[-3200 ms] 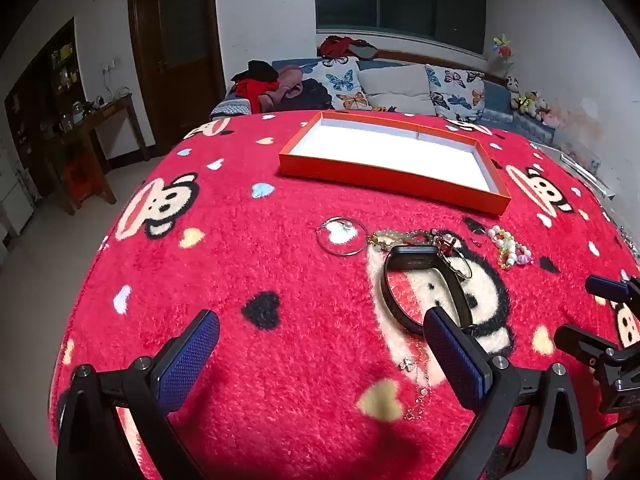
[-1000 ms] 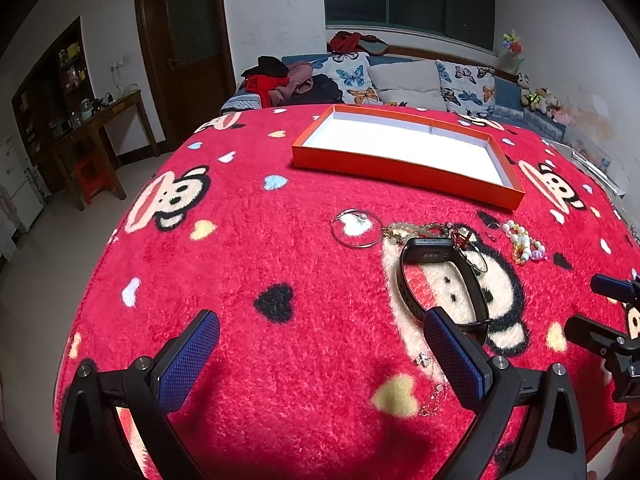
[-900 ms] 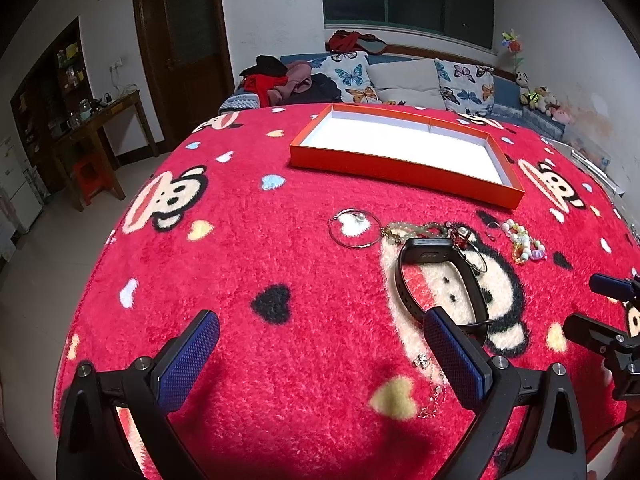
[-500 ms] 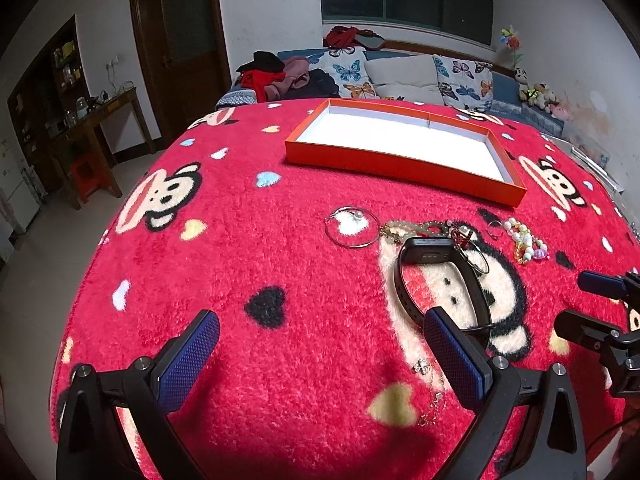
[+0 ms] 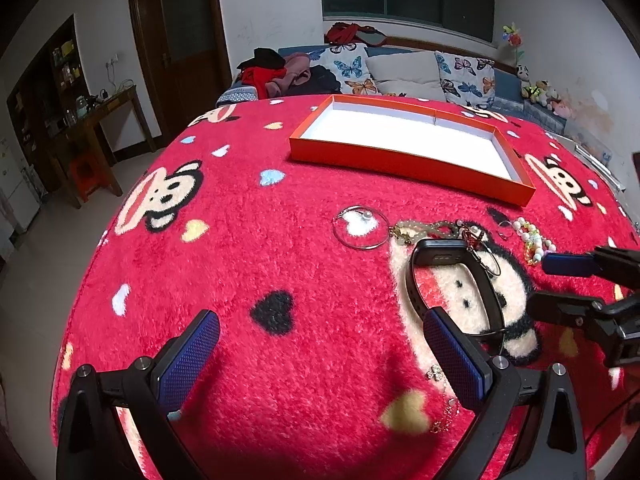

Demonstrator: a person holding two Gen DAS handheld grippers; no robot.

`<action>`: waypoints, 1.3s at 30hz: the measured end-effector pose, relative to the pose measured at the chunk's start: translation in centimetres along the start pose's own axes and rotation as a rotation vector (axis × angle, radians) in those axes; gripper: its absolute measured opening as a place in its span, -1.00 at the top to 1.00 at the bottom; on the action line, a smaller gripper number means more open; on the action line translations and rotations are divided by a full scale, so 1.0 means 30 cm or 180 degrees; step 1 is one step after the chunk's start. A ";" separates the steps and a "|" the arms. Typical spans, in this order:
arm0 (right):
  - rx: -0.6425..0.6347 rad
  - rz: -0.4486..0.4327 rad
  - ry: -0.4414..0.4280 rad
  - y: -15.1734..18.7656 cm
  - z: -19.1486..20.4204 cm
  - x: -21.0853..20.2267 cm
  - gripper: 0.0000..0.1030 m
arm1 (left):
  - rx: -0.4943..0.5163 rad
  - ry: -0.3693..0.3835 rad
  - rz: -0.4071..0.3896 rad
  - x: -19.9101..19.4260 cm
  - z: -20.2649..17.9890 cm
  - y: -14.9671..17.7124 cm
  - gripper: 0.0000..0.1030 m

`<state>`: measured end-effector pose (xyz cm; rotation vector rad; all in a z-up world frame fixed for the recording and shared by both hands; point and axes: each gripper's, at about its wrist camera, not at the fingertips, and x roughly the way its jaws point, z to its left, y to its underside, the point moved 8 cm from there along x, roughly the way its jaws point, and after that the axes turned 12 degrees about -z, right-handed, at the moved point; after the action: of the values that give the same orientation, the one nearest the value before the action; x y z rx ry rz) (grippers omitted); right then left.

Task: Organize jewelry
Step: 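Grasp the black watch band with the left tool while the right tool grasps the silver hoop earring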

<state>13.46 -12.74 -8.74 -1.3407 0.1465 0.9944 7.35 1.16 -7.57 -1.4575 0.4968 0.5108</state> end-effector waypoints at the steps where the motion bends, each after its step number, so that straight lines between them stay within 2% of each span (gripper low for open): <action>1: -0.0006 0.0033 -0.0050 -0.004 -0.005 0.005 -0.41 | 0.0001 -0.0002 0.0003 0.003 0.000 0.000 -1.00; 8: -0.0315 0.0289 -0.0272 -0.029 -0.023 0.049 -0.24 | -0.0025 0.0071 0.0059 0.035 -0.006 -0.002 -1.00; 20: -0.1085 0.0588 -0.0715 -0.054 -0.016 0.098 -0.22 | -0.0051 0.0270 0.0116 0.083 -0.029 -0.007 -1.00; 26: -0.1204 0.0671 -0.0895 -0.074 -0.027 0.097 -0.17 | -0.0031 0.0307 0.0111 0.082 -0.030 -0.019 -1.00; 30: -0.1359 0.0724 -0.0881 -0.072 -0.030 0.108 -0.15 | -0.0005 0.0319 0.0134 0.093 -0.040 -0.022 -1.00; 39: -0.1560 0.0820 -0.1081 -0.069 -0.008 0.137 -0.15 | -0.0008 0.0335 0.0145 0.100 -0.048 -0.019 -1.00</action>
<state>17.42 -10.64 -9.80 -1.5921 -0.2006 1.5296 10.07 -0.24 -9.02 -1.4834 0.6142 0.4727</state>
